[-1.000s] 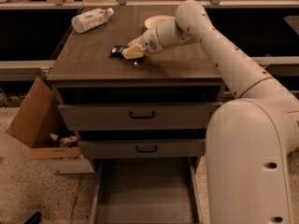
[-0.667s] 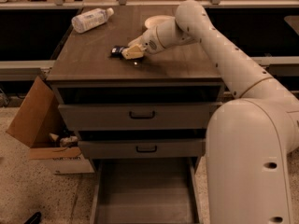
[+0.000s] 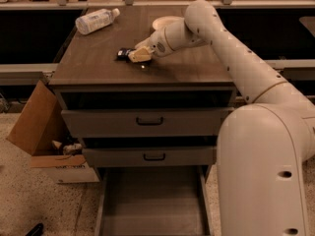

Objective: Place rxbar blueberry into bottom drawer

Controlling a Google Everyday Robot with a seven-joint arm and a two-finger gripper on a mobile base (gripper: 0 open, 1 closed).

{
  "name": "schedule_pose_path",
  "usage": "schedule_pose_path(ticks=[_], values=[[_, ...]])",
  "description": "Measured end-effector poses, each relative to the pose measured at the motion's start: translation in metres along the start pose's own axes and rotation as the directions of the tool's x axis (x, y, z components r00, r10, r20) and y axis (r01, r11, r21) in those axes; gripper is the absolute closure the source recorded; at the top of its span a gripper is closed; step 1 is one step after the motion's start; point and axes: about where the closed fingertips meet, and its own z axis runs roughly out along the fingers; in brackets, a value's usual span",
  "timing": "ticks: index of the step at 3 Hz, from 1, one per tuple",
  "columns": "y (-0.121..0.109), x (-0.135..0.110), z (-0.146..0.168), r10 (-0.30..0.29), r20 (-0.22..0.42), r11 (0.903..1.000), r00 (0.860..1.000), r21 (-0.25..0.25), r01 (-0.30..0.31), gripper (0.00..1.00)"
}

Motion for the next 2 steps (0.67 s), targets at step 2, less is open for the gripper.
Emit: schedule_pose_path(ticks=[2], values=[[0.060, -0.084, -0.045, -0.292, -0.022, 0.9555, 0.956, 0.040, 0.292, 1.00]])
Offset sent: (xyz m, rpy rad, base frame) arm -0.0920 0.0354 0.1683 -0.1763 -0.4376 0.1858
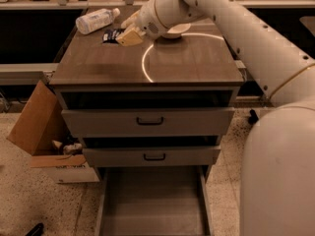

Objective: Place rxbar blueberry into bottom drawer

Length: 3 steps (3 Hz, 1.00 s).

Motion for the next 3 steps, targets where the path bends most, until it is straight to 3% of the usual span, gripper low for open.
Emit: schedule_pose_path(ticks=[1, 2, 3], values=[[0.013, -0.019, -0.014, -0.074, -0.026, 0.9973, 0.997, -0.001, 0.074, 1.00], [0.037, 0.013, -0.030, -0.027, -0.071, 0.9976, 0.997, -0.066, 0.022, 1.00], [0.037, 0.013, -0.030, -0.027, -0.071, 0.9976, 0.997, -0.066, 0.022, 1.00]])
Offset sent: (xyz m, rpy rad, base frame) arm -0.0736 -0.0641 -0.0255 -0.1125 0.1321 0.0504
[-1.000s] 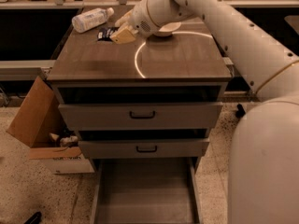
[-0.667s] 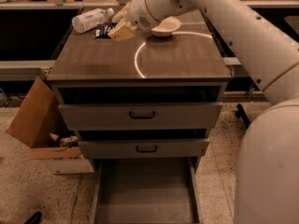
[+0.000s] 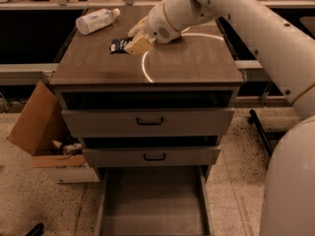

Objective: Place rxbar blueberry into bottom drawer

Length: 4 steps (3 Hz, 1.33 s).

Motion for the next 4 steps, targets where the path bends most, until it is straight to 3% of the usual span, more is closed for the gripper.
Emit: schedule_pose_path(ticks=[1, 2, 3, 4], values=[[0.018, 0.006, -0.004, -0.004, -0.013, 1.0000, 1.000, -0.007, 0.004, 1.00], [0.063, 0.000, -0.039, -0.009, 0.001, 0.9989, 1.000, 0.045, 0.009, 1.00], [0.118, 0.022, -0.047, 0.036, -0.021, 0.9987, 0.999, 0.036, -0.035, 1.00], [0.145, 0.051, -0.030, 0.065, -0.067, 0.9977, 0.996, -0.016, -0.066, 1.00]])
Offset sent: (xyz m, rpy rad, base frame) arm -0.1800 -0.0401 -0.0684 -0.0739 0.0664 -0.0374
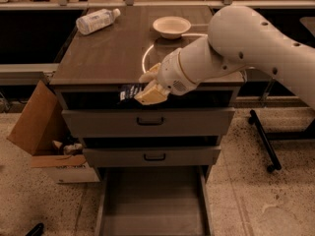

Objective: Place rxbar blueberry into bottom drawer

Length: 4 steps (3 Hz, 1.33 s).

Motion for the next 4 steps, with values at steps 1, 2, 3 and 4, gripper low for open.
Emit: schedule_pose_path(ticks=[1, 2, 3, 4], values=[[-0.001, -0.001, 0.000, -0.002, 0.001, 1.0000, 1.000, 0.000, 0.002, 1.00], [0.005, 0.005, 0.012, 0.000, -0.025, 0.9997, 1.000, -0.024, 0.000, 1.00], [0.029, 0.035, 0.041, 0.029, 0.018, 0.9975, 0.999, -0.065, -0.028, 1.00], [0.071, 0.094, 0.081, 0.104, 0.095, 0.9888, 0.990, -0.117, -0.092, 1.00]])
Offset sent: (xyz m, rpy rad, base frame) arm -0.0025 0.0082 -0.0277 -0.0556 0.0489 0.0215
